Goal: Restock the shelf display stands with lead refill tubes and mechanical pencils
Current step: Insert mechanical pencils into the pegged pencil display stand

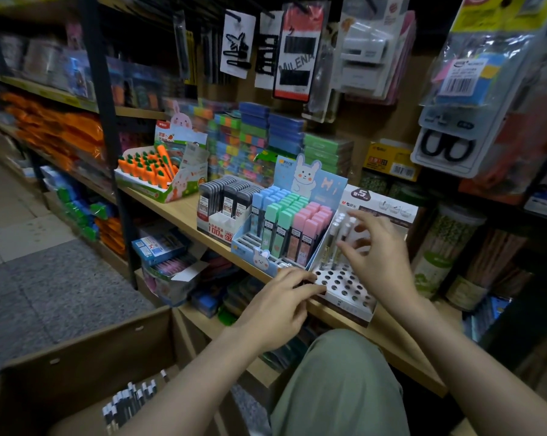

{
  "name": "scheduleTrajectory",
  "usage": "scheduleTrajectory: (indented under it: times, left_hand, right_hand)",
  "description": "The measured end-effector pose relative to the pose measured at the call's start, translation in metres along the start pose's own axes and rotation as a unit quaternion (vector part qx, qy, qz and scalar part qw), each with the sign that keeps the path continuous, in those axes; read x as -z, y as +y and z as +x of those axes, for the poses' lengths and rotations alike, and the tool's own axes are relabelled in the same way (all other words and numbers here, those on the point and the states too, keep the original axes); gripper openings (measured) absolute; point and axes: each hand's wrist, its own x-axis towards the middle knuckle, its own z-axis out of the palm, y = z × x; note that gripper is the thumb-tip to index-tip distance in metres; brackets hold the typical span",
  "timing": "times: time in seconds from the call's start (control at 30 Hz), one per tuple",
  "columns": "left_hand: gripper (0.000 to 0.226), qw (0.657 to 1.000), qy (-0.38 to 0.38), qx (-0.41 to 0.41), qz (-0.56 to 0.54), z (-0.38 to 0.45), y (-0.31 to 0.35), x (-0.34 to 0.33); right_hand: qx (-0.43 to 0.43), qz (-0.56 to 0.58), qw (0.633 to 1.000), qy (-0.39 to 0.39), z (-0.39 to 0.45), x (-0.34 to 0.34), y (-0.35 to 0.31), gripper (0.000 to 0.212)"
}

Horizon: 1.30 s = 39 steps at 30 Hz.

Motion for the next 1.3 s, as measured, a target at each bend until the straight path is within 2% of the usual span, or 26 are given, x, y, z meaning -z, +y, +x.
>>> scheduleTrajectory:
  times: [0.07,0.1,0.13,0.17,0.23,0.27,0.33,0.4,0.47,0.53,0.63,0.73,0.9,1.0,1.1,1.17,1.3]
  left_hand:
    - [0.036,0.995,0.079,0.028,-0.062,-0.018,-0.005,0.005]
    - [0.032,0.987,0.124,0.055,-0.091,-0.031,-0.011,0.008]
    - [0.028,0.977,0.159,0.089,-0.109,-0.047,-0.02,0.01]
    - [0.025,0.968,0.182,0.13,-0.116,-0.066,-0.03,0.011]
    - [0.022,0.941,0.209,0.24,-0.117,-0.106,-0.054,0.013]
    - [0.023,0.917,0.221,0.31,-0.117,-0.129,-0.067,0.012]
    - [0.019,0.853,0.238,0.451,-0.113,-0.173,-0.09,0.007]
    - [0.013,0.786,0.21,0.571,-0.11,-0.22,-0.112,-0.006]
    - [0.014,0.719,0.127,0.671,-0.124,-0.263,-0.129,-0.026]
    - [0.016,0.668,0.07,0.729,-0.134,-0.295,-0.14,-0.044]
    - [0.013,0.628,0.062,0.762,-0.146,-0.319,-0.154,-0.059]
    - [0.032,0.615,0.063,0.769,-0.161,-0.334,-0.178,-0.073]
    - [0.058,0.606,0.021,0.769,-0.201,-0.341,-0.22,-0.096]
    - [0.062,0.613,0.013,0.775,-0.152,-0.337,-0.235,-0.106]
    - [0.065,0.613,0.04,0.783,-0.097,-0.333,-0.244,-0.118]
    - [0.068,0.601,0.064,0.793,-0.077,-0.328,-0.248,-0.124]
    - [0.062,0.547,0.076,0.831,-0.058,-0.318,-0.257,-0.134]
  right_hand:
    - [0.011,0.024,0.999,0.041,-0.012,0.001,-0.017,0.043]
    - [0.012,0.055,0.997,0.043,-0.018,-0.002,-0.029,0.036]
    - [0.009,0.096,0.995,0.014,-0.024,-0.01,-0.043,0.026]
    - [0.004,0.131,0.99,-0.046,-0.03,-0.022,-0.057,0.018]
    - [-0.01,0.162,0.963,-0.215,-0.042,-0.058,-0.088,0.012]
    - [-0.016,0.164,0.944,-0.284,-0.052,-0.082,-0.102,0.01]
    - [-0.046,0.165,0.916,-0.363,-0.081,-0.137,-0.125,0.008]
    - [-0.1,0.154,0.89,-0.417,-0.125,-0.193,-0.139,0.014]
    - [-0.155,0.131,0.863,-0.462,-0.172,-0.24,-0.142,0.02]
    - [-0.199,0.099,0.836,-0.502,-0.208,-0.275,-0.134,0.026]
    - [-0.189,0.015,0.804,-0.563,-0.232,-0.316,-0.109,0.033]
    - [-0.175,-0.047,0.79,-0.586,-0.237,-0.353,-0.086,0.055]
    - [-0.101,-0.138,0.794,-0.583,-0.249,-0.423,-0.06,0.065]
    - [-0.13,-0.134,0.805,-0.563,-0.255,-0.454,-0.055,0.069]
    - [-0.144,-0.138,0.824,-0.53,-0.258,-0.474,-0.055,0.071]
    - [-0.161,-0.122,0.831,-0.519,-0.26,-0.482,-0.057,0.07]
    - [-0.179,-0.113,0.83,-0.516,-0.264,-0.485,-0.057,0.067]
